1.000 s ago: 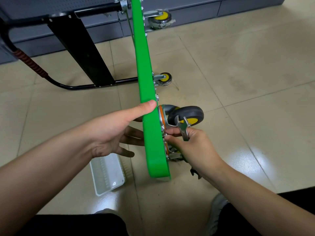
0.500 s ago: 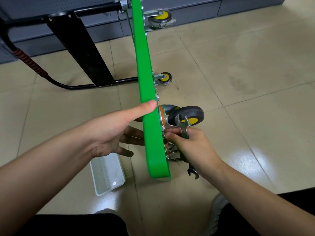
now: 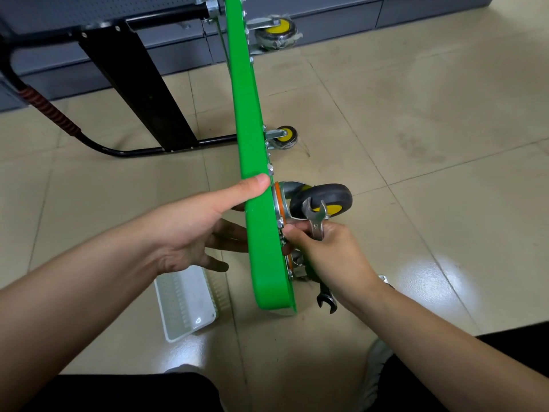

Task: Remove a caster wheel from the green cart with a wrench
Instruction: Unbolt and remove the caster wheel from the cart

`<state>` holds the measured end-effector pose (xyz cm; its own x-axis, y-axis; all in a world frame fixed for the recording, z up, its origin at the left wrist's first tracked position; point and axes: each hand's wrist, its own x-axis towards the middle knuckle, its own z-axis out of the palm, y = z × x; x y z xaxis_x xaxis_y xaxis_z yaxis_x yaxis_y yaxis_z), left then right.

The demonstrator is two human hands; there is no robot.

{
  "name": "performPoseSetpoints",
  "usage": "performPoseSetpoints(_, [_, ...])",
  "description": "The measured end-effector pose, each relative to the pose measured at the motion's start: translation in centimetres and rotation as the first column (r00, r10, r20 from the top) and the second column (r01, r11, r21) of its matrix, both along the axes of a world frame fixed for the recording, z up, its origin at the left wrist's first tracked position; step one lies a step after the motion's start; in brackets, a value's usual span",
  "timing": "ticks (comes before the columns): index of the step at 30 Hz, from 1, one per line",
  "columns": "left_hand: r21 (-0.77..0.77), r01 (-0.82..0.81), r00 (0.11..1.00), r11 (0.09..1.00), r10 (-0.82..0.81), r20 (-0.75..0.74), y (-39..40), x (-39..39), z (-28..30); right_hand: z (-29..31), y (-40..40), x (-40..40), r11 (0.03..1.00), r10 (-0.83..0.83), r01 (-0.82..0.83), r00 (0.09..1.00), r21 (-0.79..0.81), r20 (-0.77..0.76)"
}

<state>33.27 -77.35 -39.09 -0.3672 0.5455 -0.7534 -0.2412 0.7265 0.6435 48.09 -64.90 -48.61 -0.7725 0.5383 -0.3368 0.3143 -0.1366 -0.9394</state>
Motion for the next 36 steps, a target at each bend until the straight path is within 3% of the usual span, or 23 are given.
performPoseSetpoints(18, [-0.002, -0.007, 1.000, 1.000, 0.007, -0.009, 0.0, 0.2, 0.2, 0.2, -0.2, 0.1, 0.999, -0.007, 0.010, 0.998, -0.045, 0.069])
performPoseSetpoints(30, [-0.015, 0.010, 1.000, 1.000, -0.010, -0.014, 0.0, 0.1, 0.1, 0.3, 0.0, 0.1, 0.999, 0.026, -0.029, 0.996, 0.034, 0.083])
performPoseSetpoints(36, [-0.013, 0.019, 1.000, 1.000, -0.019, -0.016, 0.1, 0.2, 0.1, 0.5, -0.1, 0.3, 0.998, 0.017, -0.013, 0.998, -0.064, 0.052])
